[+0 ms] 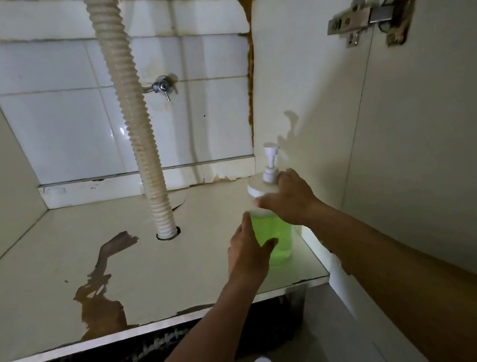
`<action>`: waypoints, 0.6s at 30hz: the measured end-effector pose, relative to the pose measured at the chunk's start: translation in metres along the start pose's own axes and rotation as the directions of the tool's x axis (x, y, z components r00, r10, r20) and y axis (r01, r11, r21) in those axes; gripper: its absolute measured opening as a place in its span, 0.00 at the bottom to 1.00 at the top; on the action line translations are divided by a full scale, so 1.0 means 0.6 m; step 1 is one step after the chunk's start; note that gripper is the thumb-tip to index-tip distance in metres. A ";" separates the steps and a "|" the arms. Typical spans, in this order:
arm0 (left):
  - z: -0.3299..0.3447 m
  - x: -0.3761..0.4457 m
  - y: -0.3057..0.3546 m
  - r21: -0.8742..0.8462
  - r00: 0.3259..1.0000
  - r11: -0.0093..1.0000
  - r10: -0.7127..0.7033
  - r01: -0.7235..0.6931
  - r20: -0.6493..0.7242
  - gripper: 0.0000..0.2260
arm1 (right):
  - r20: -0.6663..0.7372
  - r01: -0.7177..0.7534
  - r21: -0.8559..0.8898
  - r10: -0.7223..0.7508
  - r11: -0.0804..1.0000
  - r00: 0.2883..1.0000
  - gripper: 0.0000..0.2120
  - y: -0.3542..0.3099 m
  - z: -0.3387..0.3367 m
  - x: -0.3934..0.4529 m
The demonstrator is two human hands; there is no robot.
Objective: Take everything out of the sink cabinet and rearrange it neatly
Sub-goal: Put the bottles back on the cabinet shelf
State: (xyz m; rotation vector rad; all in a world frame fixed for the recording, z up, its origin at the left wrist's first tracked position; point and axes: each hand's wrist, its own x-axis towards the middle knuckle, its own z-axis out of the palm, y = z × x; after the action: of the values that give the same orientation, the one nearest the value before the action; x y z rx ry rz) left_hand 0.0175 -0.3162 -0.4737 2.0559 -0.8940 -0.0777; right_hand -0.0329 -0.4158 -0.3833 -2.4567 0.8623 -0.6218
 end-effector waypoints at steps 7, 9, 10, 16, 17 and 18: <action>0.023 0.105 0.000 -0.007 0.967 0.999 -0.045 0.049 0.251 0.37 | -0.219 0.011 -0.519 -0.146 0.855 0.965 0.31 0.032 0.031 0.083; 0.022 0.126 0.003 -0.053 0.947 0.994 -0.078 0.099 0.310 0.35 | -0.219 0.008 -0.602 -0.174 0.799 0.960 0.30 0.035 0.036 0.102; 0.021 0.132 0.006 -0.051 0.935 0.992 -0.090 0.114 0.342 0.34 | -0.216 0.001 -0.640 -0.181 0.768 0.959 0.29 0.035 0.039 0.110; -0.015 0.131 0.023 0.070 0.888 0.991 -0.132 0.113 0.441 0.36 | -0.133 -0.064 -0.674 -0.036 0.736 0.990 0.27 0.024 0.039 0.128; -0.026 0.120 0.024 0.105 0.888 0.989 -0.136 0.100 0.440 0.35 | -0.124 -0.071 -0.631 -0.011 0.773 0.992 0.27 0.024 0.037 0.124; -0.040 0.108 0.022 0.138 0.890 0.987 -0.139 0.086 0.434 0.34 | -0.121 -0.073 -0.573 0.003 0.816 0.993 0.28 0.023 0.036 0.115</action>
State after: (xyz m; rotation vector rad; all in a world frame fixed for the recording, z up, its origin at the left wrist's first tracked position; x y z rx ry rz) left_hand 0.0667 -0.3447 -0.4322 2.2403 -1.0694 -0.5926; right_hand 0.0212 -0.4656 -0.3900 -2.9499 1.3030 -0.5474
